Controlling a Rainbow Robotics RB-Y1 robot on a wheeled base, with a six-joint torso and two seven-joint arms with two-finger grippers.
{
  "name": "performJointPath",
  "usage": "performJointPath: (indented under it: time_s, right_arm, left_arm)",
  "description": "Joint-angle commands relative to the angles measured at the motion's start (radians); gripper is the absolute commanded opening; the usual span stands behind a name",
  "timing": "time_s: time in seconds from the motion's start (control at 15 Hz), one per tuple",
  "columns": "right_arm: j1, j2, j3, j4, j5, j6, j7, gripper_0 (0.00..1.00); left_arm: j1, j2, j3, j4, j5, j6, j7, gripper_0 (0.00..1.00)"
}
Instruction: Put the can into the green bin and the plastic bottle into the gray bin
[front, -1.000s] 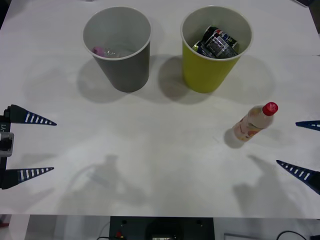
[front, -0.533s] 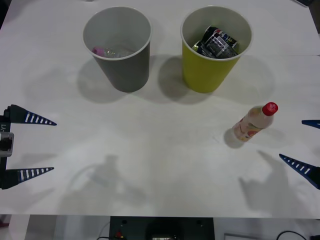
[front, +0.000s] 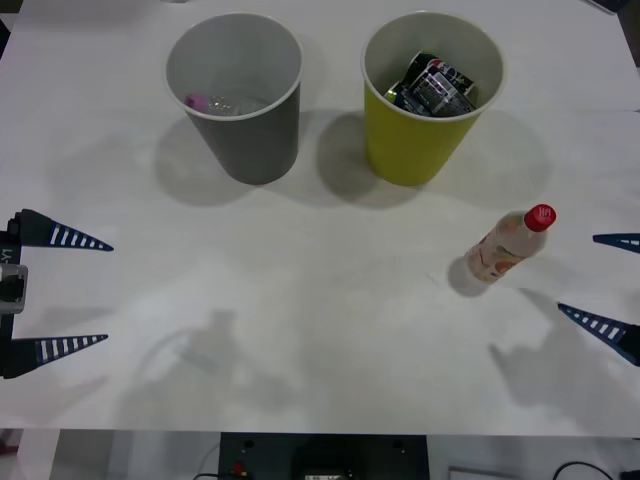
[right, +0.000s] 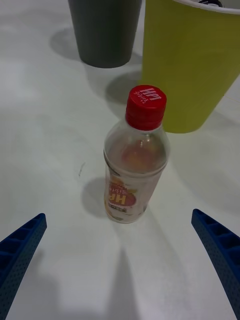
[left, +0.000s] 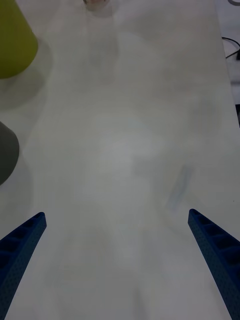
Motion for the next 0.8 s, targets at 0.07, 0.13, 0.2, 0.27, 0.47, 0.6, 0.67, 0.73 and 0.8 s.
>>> performJointPath:
  time_s: [0.07, 0.13, 0.2, 0.27, 0.47, 0.6, 0.67, 0.73, 0.8]
  right_arm:
    - [-0.088, 0.040, 0.026, 0.110, -0.004, -0.070, 0.072, 1.00]
    - [-0.108, 0.052, 0.033, 0.137, -0.005, -0.076, 0.095, 1.00]
    - [-0.129, 0.071, 0.043, 0.160, -0.005, -0.079, 0.107, 1.00]
    - [-0.143, 0.086, 0.050, 0.175, -0.005, -0.081, 0.110, 1.00]
    - [-0.181, 0.147, 0.055, 0.210, 0.019, -0.084, 0.122, 1.00]
    - [-0.203, 0.192, 0.055, 0.241, 0.028, -0.085, 0.130, 1.00]
    - [-0.212, 0.209, 0.055, 0.253, 0.036, -0.085, 0.134, 1.00]
    - [-0.227, 0.233, 0.055, 0.275, 0.051, -0.087, 0.141, 1.00]
    - [-0.243, 0.253, 0.055, 0.299, 0.051, -0.088, 0.148, 1.00]
  left_arm:
    - [0.000, 0.000, 0.000, 0.000, 0.000, 0.000, 0.000, 0.98]
    - [0.000, 0.000, 0.000, 0.000, 0.000, 0.000, 0.000, 0.98]
    - [0.000, 0.000, 0.000, 0.000, 0.000, 0.000, 0.000, 0.98]
    - [0.000, 0.000, 0.000, 0.000, 0.000, 0.000, 0.000, 0.98]
    - [0.000, 0.000, 0.000, 0.000, 0.000, 0.000, 0.000, 0.98]
    - [0.000, 0.000, 0.000, 0.000, 0.000, 0.000, 0.000, 0.98]
    - [0.000, 0.000, 0.000, 0.000, 0.000, 0.000, 0.000, 0.98]
    - [0.000, 0.000, 0.000, 0.000, 0.000, 0.000, 0.000, 0.98]
    - [0.000, 0.000, 0.000, 0.000, 0.000, 0.000, 0.000, 0.98]
